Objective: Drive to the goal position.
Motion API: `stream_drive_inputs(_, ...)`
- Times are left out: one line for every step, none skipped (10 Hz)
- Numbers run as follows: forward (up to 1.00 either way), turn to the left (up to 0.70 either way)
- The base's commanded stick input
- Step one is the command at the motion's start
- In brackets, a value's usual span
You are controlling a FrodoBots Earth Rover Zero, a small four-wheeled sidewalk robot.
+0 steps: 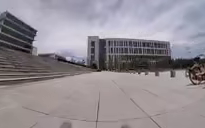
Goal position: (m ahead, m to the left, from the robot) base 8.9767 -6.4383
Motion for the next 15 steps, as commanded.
stream_drive_inputs(0.70,-0.03)
stream_drive_inputs(0.70,0.00)
stream_drive_inputs(0.70,0.00)
stream_drive_inputs(0.70,0.00)
stream_drive_inputs(0.70,0.00)
stream_drive_inputs(0.70,0.00)
stream_drive_inputs(0.70,0.00)
stream_drive_inputs(0.70,0.00)
stream_drive_inputs(0.70,0.00)
stream_drive_inputs(0.70,0.00)
stream_drive_inputs(0.70,0.00)
stream_drive_inputs(0.70,0.00)
stream_drive_inputs(0.70,0.00)
stream_drive_inputs(0.70,0.00)
stream_drive_inputs(0.70,0.00)
